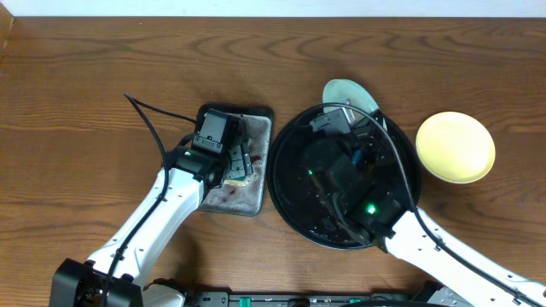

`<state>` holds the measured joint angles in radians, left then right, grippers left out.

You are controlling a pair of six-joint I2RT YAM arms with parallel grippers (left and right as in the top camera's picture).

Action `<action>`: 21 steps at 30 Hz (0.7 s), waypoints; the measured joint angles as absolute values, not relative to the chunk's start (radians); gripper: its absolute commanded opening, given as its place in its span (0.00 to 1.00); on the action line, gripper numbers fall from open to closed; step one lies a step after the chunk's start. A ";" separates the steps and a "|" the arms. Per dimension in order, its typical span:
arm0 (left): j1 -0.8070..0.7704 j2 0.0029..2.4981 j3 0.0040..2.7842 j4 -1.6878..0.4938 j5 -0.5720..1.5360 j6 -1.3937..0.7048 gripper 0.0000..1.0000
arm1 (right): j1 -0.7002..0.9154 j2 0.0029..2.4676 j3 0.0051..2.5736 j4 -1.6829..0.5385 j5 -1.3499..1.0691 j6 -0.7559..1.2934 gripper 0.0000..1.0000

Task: Clean dirty plates on tray and stack at the side
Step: 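Carry the pale green plate right and set it on the yellow plate stack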

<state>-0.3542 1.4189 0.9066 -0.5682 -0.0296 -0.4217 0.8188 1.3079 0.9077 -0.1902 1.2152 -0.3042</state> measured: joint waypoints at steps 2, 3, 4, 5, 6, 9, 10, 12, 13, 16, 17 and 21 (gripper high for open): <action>-0.354 1.419 0.907 -0.569 -0.030 -0.422 0.82 | 0.788 1.308 0.908 -0.214 1.190 -0.251 0.01; -0.354 1.419 0.907 -0.569 -0.029 -0.422 0.82 | 0.767 1.308 0.908 -0.228 1.175 -0.221 0.01; -0.354 1.419 0.907 -0.569 -0.030 -0.422 0.82 | 0.737 1.308 0.909 -0.254 1.148 -0.177 0.01; -0.354 1.419 0.907 -0.569 -0.030 -0.422 0.82 | 0.702 1.308 0.910 -0.285 1.117 -0.128 0.01; -0.354 1.419 0.907 -0.569 -0.030 -0.422 0.82 | 0.674 1.308 0.910 -0.310 1.088 -0.092 0.01; -0.354 1.419 0.907 -0.570 -0.030 -0.422 0.82 | 0.538 1.309 0.911 -0.411 0.938 0.070 0.01; -0.354 1.419 0.907 -0.569 -0.030 -0.422 0.82 | 0.490 1.309 0.912 -0.439 0.888 0.118 0.01; -0.355 1.419 0.907 -0.569 -0.030 -0.422 0.82 | 0.376 1.309 0.912 -0.487 0.775 0.215 0.01; -0.354 1.419 0.907 -0.569 -0.030 -0.422 0.82 | 0.309 1.310 0.912 -0.506 0.717 0.263 0.01; -0.354 1.419 0.907 -0.569 -0.030 -0.422 0.82 | 0.123 1.312 0.910 -0.525 0.547 0.371 0.01; -0.354 1.419 0.907 -0.570 -0.030 -0.422 0.82 | 0.080 1.312 0.909 -0.527 0.511 0.390 0.01; -0.354 1.419 0.907 -0.570 -0.030 -0.422 0.83 | -0.141 1.320 0.893 -0.526 0.311 0.480 0.01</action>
<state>-0.3542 1.4189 0.9066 -0.5697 -0.0296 -0.4217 -0.1410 1.3197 0.8932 -0.5262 0.3111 0.4797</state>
